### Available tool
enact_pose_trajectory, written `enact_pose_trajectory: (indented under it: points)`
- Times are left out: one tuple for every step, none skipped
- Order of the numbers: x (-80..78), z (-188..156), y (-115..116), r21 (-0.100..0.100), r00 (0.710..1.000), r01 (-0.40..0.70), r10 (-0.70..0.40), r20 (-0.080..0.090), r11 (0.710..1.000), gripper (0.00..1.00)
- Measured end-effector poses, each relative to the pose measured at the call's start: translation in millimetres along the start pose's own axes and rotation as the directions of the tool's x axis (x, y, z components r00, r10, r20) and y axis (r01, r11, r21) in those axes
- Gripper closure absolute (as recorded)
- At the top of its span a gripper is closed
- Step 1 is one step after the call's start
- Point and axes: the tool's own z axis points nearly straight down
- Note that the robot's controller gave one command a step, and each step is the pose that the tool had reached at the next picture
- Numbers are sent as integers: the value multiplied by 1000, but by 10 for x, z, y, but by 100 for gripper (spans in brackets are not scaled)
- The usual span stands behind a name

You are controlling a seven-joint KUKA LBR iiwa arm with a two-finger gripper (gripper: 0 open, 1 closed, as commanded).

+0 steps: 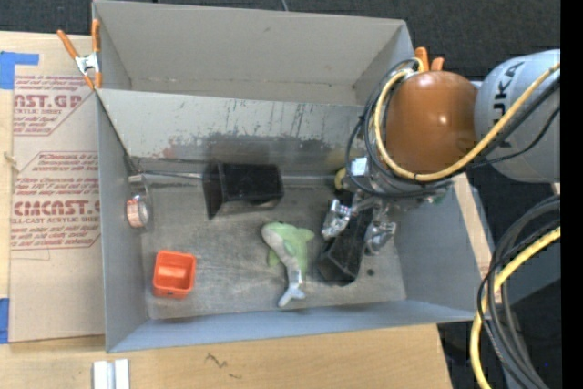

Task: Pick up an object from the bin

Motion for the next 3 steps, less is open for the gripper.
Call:
enact_pose_trajectory:
  points:
    - [1,-64,6,-1,1000,-1,1,-1,1000,100]
    - [-4,-166,13,-1,1000,0,0,-1,1000,100]
    - [-6,-241,17,-1,1000,-1,1,-1,1000,100]
